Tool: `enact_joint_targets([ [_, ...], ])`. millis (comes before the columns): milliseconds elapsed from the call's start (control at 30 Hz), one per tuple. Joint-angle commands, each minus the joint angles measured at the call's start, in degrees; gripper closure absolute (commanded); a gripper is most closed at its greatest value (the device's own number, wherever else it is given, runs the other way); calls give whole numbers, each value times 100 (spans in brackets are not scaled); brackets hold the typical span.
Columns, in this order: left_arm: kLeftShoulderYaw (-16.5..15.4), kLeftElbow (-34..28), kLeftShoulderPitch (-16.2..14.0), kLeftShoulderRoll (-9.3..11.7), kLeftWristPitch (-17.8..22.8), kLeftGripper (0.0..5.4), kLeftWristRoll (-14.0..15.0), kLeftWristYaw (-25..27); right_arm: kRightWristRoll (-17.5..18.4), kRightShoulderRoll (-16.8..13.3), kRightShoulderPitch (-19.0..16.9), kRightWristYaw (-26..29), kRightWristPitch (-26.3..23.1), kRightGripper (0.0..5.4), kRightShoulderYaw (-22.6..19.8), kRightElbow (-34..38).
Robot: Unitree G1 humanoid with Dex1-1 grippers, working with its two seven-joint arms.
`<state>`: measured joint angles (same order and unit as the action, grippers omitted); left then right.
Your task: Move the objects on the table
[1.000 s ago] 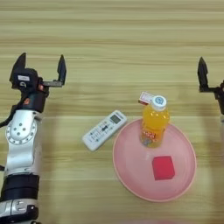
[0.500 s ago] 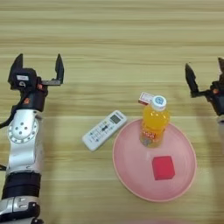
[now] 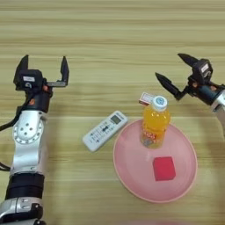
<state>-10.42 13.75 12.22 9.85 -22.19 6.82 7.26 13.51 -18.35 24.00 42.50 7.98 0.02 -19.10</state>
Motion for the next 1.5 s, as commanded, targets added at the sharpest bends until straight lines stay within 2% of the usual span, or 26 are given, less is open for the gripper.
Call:
enact_joint_targets([
  [33,107,-69,-88,-52,267,3,-159,-121,185,-134,453,605,-624,0,102,-476],
  [100,122,-96,-121,-77,345,3,-144,-145,203,-149,590,804,-778,0,132,-683],
  [200,157,-148,-180,-111,448,3,-152,-172,35,-130,842,977,-816,0,215,-1162],
  [567,228,-220,-283,-185,784,3,-173,-147,-402,37,1401,1248,-642,0,478,-2432],
  [833,237,-193,-278,-186,805,3,-193,-133,-608,152,1599,1512,-664,0,614,-3105],
  [1233,254,-182,-280,-186,794,3,-192,-124,-1342,124,1873,1374,-462,0,902,-4142],
  [1500,274,-189,-297,-182,765,3,-219,-119,-1443,244,2007,1299,-465,0,837,-4519],
])
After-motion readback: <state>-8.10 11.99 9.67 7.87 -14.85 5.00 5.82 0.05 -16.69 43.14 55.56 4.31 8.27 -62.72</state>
